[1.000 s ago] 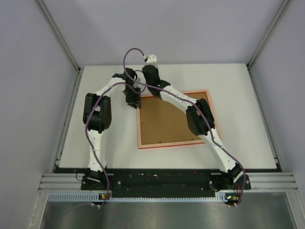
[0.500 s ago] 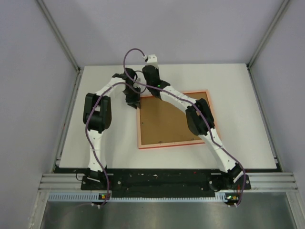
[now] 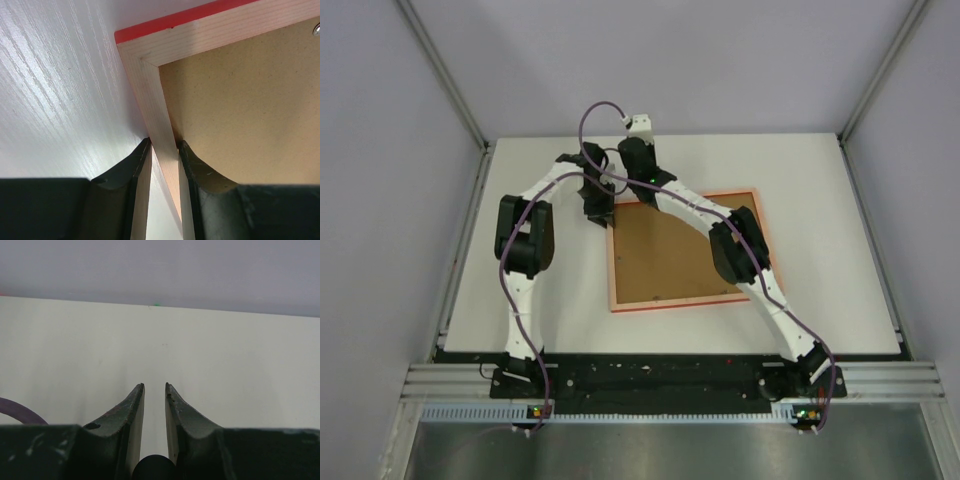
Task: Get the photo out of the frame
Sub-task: Release the photo frame item from the photo frame.
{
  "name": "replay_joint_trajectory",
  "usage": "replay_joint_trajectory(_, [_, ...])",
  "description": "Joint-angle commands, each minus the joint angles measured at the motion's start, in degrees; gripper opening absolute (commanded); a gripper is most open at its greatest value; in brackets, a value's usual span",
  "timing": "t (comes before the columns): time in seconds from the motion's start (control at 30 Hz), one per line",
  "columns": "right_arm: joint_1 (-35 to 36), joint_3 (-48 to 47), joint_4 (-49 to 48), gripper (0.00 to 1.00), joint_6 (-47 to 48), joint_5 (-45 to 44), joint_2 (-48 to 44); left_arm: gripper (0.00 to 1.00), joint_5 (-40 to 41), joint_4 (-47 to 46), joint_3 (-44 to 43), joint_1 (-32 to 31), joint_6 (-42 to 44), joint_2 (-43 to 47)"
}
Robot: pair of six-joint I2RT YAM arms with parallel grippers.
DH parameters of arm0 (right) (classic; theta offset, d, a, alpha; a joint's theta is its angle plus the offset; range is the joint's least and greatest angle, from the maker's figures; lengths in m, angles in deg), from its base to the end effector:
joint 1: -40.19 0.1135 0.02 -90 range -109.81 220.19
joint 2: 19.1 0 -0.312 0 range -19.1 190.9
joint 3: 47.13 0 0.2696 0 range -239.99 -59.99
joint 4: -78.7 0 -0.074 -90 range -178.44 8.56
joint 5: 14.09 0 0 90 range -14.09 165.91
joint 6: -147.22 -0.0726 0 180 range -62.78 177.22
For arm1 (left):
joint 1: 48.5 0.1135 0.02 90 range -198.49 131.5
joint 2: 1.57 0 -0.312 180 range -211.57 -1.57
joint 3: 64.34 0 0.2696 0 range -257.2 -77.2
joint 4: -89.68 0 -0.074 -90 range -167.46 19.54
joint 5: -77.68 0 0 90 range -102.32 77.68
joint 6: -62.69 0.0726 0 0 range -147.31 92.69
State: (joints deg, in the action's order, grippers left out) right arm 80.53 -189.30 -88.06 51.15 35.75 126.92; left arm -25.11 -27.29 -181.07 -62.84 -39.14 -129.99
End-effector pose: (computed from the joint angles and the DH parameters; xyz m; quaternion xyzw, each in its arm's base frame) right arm 0.5421 0.3990 0.2317 -0.0276 0.7820 -0.0339 0.6217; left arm 0.4960 -0.1434 0.1636 0.0364 0.9844 -0.1374 0.1037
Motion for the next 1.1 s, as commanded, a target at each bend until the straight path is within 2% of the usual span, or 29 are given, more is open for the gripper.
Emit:
replay_joint_trajectory(0.0, [-0.70, 0.82, -1.62, 0.00, 0.27, -2.29, 0.23, 0.24, 6.38, 0.01, 1.22, 0.81, 3.31, -4.56])
replay_joint_trajectory(0.47, [-1.05, 1.88, 1.81, 0.00, -2.20, 1.40, 0.67, 0.24, 5.77, 0.01, 1.22, 1.16, 3.22, -4.56])
replay_joint_trajectory(0.8, [-1.22, -3.48, 7.00, 0.00, 1.14, 1.58, 3.39, 0.24, 5.77, 0.10, 1.22, 1.17, 3.13, -4.56])
replay_joint_trajectory(0.93, [-2.36, -7.26, 9.89, 0.00, 0.71, 3.77, 5.42, 0.24, 5.77, 0.10, 1.39, 1.17, 3.22, -4.47])
replay_joint_trajectory(1.07, [-3.77, -5.60, 8.76, 0.00, -2.63, 8.59, 3.76, 0.24, 5.68, 0.01, 1.40, 1.17, 3.22, -4.38])
